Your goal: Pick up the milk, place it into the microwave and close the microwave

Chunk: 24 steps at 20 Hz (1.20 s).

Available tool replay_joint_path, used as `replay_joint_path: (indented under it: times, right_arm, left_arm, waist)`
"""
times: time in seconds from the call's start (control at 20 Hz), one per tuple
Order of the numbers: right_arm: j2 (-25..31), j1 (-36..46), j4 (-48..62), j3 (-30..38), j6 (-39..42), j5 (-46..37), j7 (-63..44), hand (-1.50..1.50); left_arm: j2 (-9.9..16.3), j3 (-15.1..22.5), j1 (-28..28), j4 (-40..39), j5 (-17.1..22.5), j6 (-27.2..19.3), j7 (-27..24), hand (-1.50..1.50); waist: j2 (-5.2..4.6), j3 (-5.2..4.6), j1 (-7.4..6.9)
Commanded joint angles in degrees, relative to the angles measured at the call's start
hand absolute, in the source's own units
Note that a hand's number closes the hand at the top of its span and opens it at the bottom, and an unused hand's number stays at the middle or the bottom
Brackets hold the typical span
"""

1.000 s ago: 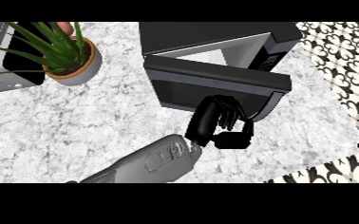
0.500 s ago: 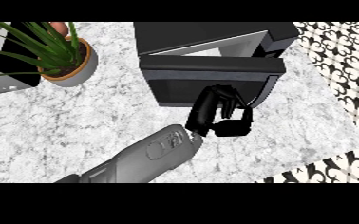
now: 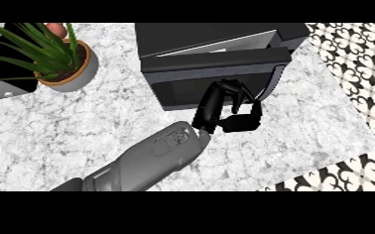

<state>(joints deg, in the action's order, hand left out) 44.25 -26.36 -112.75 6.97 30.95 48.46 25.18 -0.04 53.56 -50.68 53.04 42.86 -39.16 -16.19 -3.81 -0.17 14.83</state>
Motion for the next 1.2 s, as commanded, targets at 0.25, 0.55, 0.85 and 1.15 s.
replay_joint_path:
  times: [0.25,0.55,0.85,1.15]
  right_arm:
    - [1.0,0.9,0.3,1.1,1.4,2.5,-0.2,-1.50]
    - [2.4,1.3,-1.9,1.0,3.7,3.2,-0.4,-1.50]
    - [3.2,1.9,-2.4,0.8,5.1,4.3,-0.6,-1.50]
    - [4.3,1.5,-4.0,0.8,5.7,4.8,-1.7,-1.50]
  left_arm:
    - [0.0,-5.3,-4.1,-7.4,4.5,-1.1,-3.8,1.50]
    - [0.0,-6.1,-5.3,-8.5,6.6,-1.8,-7.4,1.50]
    - [0.0,-5.8,-5.7,-9.9,8.7,-1.2,-9.7,1.50]
    - [0.0,-5.8,-5.9,-11.1,10.7,-2.0,-11.7,1.50]
  waist:
    - [-0.75,0.10,0.37]
    - [-0.79,-0.01,1.34]
    - [-1.27,0.04,1.37]
    - [-1.30,-0.04,2.48]
